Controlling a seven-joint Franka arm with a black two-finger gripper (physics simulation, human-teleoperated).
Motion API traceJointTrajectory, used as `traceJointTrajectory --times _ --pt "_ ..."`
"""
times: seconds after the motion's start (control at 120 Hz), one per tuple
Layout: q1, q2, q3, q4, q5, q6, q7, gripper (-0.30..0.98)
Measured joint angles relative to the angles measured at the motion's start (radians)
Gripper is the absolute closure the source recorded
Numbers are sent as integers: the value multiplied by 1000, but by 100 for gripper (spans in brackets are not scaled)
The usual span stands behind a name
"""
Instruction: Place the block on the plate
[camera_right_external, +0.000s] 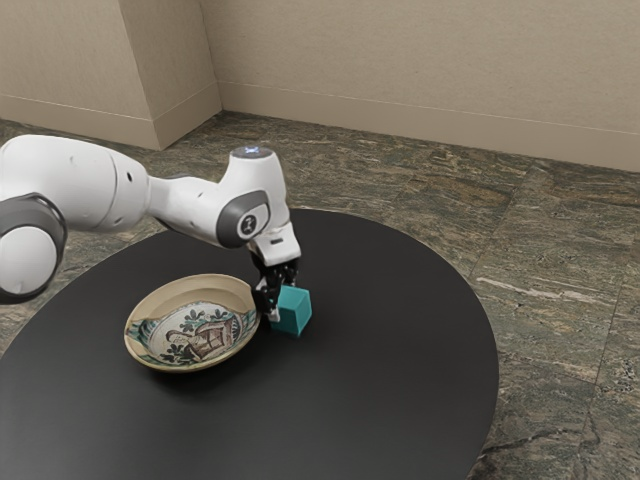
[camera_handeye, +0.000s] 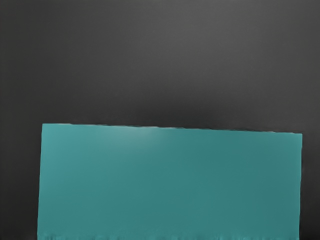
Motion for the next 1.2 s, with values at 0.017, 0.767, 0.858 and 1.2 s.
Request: traceJointTrajectory --times 0.017,0.767,0.858,1.2 --pt "1 0 0 0 0 1 0 24" --pt "67 -192 -6 -73 -1 -16 -26 29" --pt "101 -220 -6 -104 -4 -26 -32 29" --pt "257 -272 -19 -230 -17 -43 -53 28"
